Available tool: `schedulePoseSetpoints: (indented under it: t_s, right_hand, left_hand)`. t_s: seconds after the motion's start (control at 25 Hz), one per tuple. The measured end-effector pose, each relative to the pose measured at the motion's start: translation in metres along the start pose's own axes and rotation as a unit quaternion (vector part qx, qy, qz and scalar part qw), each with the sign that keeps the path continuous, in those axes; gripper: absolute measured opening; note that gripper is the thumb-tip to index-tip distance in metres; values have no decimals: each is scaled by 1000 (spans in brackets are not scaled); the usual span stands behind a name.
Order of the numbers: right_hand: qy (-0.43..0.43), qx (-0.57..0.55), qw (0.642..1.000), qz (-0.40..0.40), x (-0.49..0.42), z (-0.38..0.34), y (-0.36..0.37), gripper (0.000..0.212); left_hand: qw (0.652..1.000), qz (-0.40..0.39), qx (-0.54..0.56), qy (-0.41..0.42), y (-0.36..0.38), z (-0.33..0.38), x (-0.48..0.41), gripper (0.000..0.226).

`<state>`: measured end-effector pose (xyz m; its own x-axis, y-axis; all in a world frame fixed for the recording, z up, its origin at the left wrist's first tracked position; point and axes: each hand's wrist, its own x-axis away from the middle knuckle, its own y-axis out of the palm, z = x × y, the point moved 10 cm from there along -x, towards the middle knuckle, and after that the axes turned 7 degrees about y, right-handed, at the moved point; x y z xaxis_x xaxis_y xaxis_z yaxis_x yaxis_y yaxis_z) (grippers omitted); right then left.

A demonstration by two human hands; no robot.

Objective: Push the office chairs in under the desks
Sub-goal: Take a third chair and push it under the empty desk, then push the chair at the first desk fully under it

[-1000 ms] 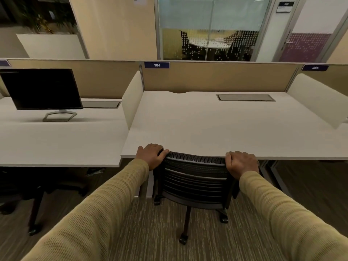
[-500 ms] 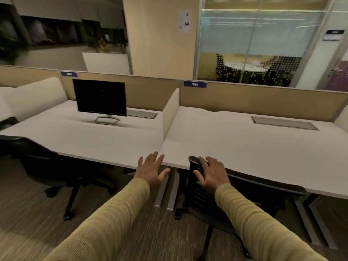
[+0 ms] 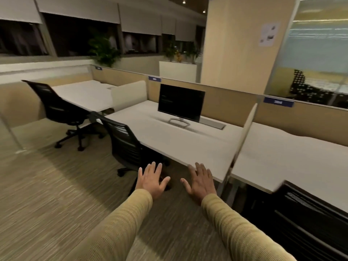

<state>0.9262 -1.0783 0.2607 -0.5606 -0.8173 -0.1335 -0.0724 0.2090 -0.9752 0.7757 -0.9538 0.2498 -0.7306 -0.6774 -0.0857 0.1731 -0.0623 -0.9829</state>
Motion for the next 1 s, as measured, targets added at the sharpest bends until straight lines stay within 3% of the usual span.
schedulePoseSetpoints:
  t_s: [0.32,0.6,1.0]
  right_hand:
    - [-75,1,997,-20,-14,-187,55,76]
    - [-155,-15,987,-37,-50,-322,81,77]
    - [-200,-35,977,-69,-187,-444,151,79]
  left_hand:
    - [994,20,12,-104,-15,-191,63,76]
    - [984,42,15,-175,-29,-305,82,77]
    - [972,31,4,-232,-27,-458,-2,78]
